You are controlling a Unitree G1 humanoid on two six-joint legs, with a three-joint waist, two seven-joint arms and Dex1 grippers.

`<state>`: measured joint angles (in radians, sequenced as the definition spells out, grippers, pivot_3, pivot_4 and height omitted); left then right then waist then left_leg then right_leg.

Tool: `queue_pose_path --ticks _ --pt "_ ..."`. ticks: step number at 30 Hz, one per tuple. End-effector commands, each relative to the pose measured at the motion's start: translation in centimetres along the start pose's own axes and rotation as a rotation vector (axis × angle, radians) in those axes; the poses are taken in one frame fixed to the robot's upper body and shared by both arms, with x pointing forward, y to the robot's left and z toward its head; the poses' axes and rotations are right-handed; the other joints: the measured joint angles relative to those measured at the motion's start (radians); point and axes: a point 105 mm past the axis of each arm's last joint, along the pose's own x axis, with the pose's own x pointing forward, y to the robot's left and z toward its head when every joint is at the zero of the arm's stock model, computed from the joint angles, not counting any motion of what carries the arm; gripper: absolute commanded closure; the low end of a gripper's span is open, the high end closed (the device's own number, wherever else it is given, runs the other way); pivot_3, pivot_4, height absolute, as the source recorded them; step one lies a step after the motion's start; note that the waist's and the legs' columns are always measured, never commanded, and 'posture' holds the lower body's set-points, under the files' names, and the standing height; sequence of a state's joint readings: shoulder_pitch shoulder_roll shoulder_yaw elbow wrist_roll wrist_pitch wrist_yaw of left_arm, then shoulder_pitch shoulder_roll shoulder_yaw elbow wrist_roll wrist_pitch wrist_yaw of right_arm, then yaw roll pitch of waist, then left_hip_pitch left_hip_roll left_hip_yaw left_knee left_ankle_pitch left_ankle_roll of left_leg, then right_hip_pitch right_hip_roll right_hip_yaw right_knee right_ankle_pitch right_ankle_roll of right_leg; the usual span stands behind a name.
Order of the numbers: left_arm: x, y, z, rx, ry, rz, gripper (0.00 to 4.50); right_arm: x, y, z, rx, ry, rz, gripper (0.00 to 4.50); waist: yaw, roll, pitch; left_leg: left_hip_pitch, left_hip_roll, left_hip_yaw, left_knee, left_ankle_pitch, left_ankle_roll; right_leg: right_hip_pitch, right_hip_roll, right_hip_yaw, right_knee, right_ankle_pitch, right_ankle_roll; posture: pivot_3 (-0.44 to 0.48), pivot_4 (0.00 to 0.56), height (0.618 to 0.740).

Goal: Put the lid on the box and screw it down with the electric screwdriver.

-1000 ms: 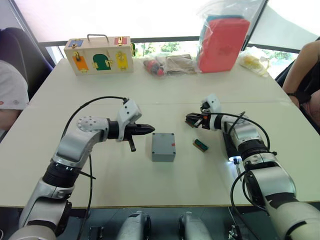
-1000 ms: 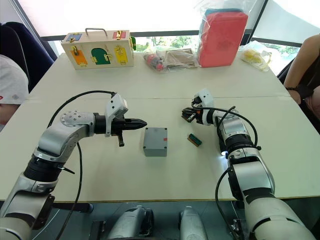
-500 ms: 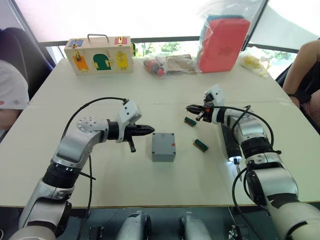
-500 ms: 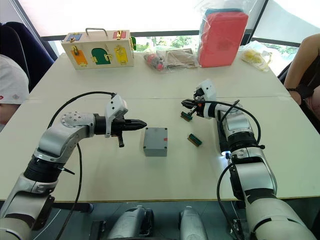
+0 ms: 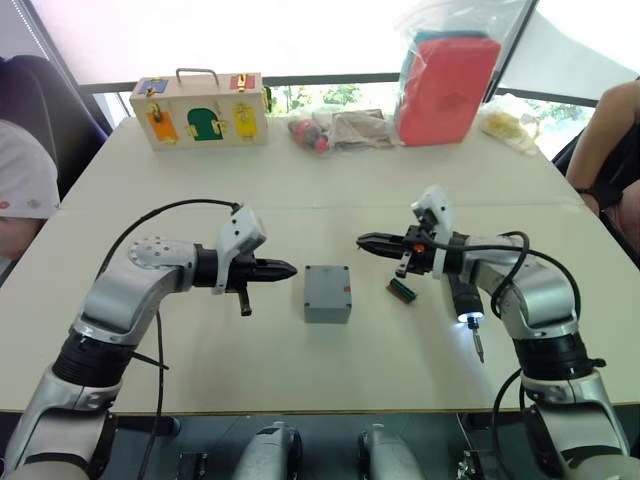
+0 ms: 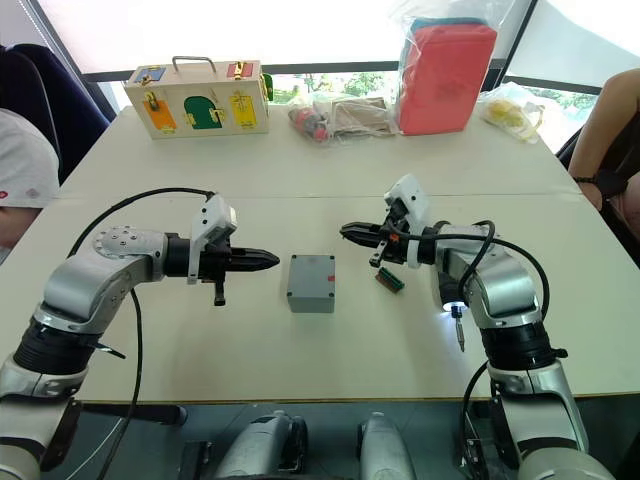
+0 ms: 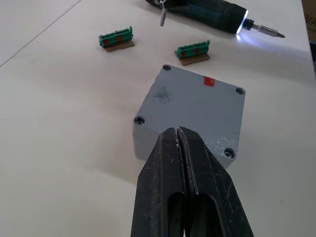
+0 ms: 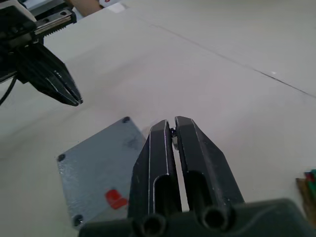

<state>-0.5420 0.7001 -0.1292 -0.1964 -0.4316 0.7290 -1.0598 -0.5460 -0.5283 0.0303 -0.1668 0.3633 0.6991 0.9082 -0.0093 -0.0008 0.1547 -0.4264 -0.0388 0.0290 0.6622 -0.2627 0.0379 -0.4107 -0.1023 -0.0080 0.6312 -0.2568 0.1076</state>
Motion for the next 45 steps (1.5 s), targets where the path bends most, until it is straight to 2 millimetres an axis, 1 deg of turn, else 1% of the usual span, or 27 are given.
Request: queue_pose_path --ticks 1,5,8,25,37,43,45 --pt "-0.3 -0.4 0.8 0.019 -0.031 -0.001 4.50 0.2 1.5 0.7 0.001 -0.039 0.012 4.39 -0.001 0.000 0.000 0.000 0.000 0.000 0.000 0.000 0.000 0.000 0.000 0.000 0.000 0.000 0.000 0.000 0.150 0.740" --pt "0.0 -0.5 0.6 0.015 -0.025 -0.004 4.50 1.0 2.3 0.0 0.019 -0.031 0.026 4.39 -0.003 0.000 0.000 0.000 0.000 0.000 0.000 0.000 0.000 0.000 0.000 0.000 0.000 0.000 0.000 0.000 0.150 0.740" --pt "0.1 -0.5 0.5 0.015 -0.023 -0.002 4.50 1.3 2.4 -0.6 0.024 -0.014 0.029 4.39 -0.001 0.000 0.000 0.000 0.000 0.000 0.000 0.000 0.000 0.000 0.000 0.000 0.000 0.000 0.000 0.000 0.150 0.740" --pt "0.4 -0.6 0.5 0.020 -0.028 0.000 4.50 1.3 1.4 -2.3 0.019 0.040 -0.005 4.39 -0.001 0.000 0.000 0.000 0.000 0.000 0.000 0.000 0.000 0.000 0.001 0.000 0.000 0.000 0.000 0.000 0.150 0.740" --pt "0.4 -0.4 0.4 0.025 -0.021 0.007 4.50 1.6 1.0 -2.6 0.013 0.040 -0.025 4.39 -0.001 0.000 0.000 0.000 0.000 0.000 0.000 0.000 0.000 0.000 0.002 0.000 0.000 0.000 0.000 0.000 0.150 0.740" --pt "0.4 -0.3 0.5 0.027 -0.025 0.007 4.50 1.8 1.5 -2.5 0.012 0.040 0.000 4.39 -0.001 0.000 0.000 0.000 0.000 0.000 0.000 0.000 0.000 0.001 0.004 0.000 0.000 0.000 0.000 0.000 0.150 0.740" --pt "0.5 -0.3 0.5 0.027 -0.026 0.007 4.50 1.8 1.6 -2.5 0.008 0.041 0.004 3.87 -0.001 0.000 0.000 0.000 0.000 0.000 0.000 0.000 0.000 0.001 0.004 0.000 0.000 0.000 0.000 0.000 0.150 0.740"
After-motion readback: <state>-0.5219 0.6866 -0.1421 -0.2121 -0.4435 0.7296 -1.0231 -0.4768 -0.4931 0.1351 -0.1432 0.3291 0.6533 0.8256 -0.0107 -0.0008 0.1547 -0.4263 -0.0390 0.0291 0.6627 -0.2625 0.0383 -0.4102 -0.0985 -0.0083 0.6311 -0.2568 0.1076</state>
